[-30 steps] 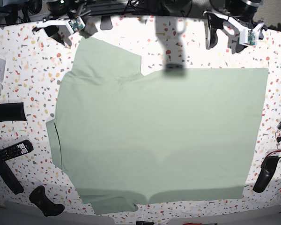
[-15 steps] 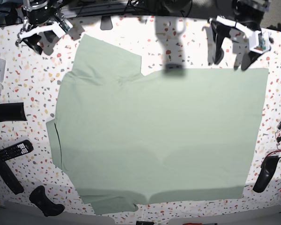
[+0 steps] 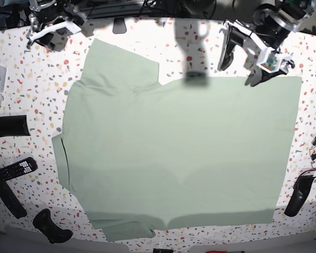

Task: Fold the T-shirt properly
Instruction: 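Lower both grippers toward the collar edge of the green T-shirt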

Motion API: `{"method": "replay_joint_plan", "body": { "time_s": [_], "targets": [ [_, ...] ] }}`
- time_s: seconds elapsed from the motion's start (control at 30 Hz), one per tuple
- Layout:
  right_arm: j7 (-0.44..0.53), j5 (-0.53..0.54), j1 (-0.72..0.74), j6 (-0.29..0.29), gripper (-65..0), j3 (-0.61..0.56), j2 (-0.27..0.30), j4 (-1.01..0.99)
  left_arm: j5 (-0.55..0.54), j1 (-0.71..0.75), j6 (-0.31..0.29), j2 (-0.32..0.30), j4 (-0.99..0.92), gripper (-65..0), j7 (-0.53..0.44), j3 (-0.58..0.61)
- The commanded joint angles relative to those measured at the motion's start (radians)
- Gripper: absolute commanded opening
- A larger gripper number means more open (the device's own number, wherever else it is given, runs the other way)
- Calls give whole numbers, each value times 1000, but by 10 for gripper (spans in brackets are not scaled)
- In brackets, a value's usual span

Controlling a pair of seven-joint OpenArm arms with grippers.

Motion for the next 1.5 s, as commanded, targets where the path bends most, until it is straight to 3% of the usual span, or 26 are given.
{"method": "replay_joint_plan", "body": {
  "time_s": [0.0, 0.2, 0.37, 0.57, 0.67, 0.97, 1.2, 1.4, 1.47],
  "targets": [
    [41, -16, -5, -13, -296, 4, 13, 16, 18, 5, -3, -6, 19, -199, -26, -3],
    [244, -16, 3, -12, -296, 4, 8, 16, 174, 5, -3, -7, 18, -199, -26, -3],
    [213, -16, 54, -13, -296, 4, 8, 16, 328, 5, 1, -82, 18, -199, -26, -3],
    [127, -16, 63, -12, -296, 2, 8, 16, 447, 1, 3, -281, 18, -200, -26, -3],
    [98, -16, 64, -12, -296, 2, 8, 16, 450, -25, 4, -359, 18, -200, -26, -3],
    [106, -16, 64, -12, -296, 2, 7, 16, 443, -140, 18, -426, -168, -204, -34, -3],
    [107, -16, 64, -12, -296, 2, 6, 16, 473, -144, 31, -475, -338, -204, -135, -3],
    [111, -15, 64, -12, -296, 2, -51, 16, 657, -148, 34, -474, -407, -204, -436, -3],
    [115, -15, 64, -12, -296, 2, -80, 16, 675, -159, 34, -474, -435, -204, -455, -3]
  ]
}}
